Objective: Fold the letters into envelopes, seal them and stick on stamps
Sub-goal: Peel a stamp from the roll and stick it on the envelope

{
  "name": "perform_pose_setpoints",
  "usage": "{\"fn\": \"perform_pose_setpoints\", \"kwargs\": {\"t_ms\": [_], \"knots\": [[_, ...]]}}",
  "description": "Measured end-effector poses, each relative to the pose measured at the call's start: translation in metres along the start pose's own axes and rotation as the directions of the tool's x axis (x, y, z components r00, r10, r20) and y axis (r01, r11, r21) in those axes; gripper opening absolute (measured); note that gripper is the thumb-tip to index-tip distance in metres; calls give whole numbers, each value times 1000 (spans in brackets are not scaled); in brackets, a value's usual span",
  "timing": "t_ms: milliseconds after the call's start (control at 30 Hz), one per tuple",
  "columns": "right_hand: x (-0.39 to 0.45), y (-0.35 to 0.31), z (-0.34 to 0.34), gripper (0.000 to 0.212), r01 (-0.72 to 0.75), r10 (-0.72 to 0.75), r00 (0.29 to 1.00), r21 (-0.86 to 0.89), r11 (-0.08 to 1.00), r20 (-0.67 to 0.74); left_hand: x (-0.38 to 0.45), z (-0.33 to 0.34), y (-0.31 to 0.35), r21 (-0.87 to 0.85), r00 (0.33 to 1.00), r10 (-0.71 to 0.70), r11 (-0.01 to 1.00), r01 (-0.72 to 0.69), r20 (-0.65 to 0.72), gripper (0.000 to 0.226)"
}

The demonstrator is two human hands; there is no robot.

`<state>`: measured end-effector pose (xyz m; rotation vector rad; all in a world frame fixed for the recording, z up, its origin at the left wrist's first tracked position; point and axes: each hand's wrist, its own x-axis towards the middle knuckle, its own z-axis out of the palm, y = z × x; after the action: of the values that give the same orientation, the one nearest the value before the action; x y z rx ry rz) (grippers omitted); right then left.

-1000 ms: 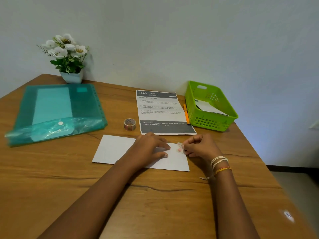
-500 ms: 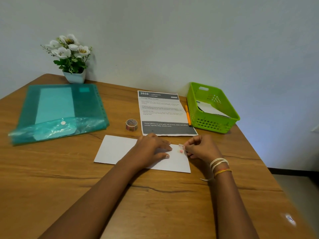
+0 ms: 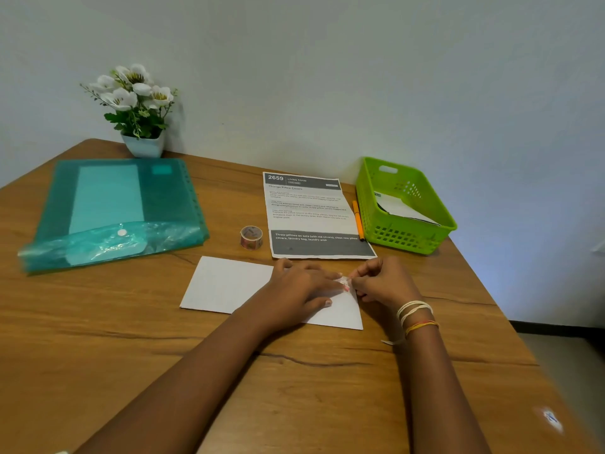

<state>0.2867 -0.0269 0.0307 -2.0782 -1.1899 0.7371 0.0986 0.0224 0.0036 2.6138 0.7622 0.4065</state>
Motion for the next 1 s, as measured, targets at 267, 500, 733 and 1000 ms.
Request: {"fn": "perform_pose_setpoints", "kwargs": {"t_ms": [267,500,733,1000], "knots": [[2,2,-2,10,-4,4,1000,22,1000,15,2,3,-2,8,999,11,1000,-12,31,40],[6,2,3,8,-3,3,1000,-46,999,4,1,5,-3,57,999,4,998,-7,39,40],[7,4,6,8,-28,27,993,-2,1000,-112,3,8,-6,28,999,-12,1000,11,49,38],[9,9,12,15,41,-44,995,-39,998,-86,3,5,-5,41,997,9,999,-12,70,35]]}}
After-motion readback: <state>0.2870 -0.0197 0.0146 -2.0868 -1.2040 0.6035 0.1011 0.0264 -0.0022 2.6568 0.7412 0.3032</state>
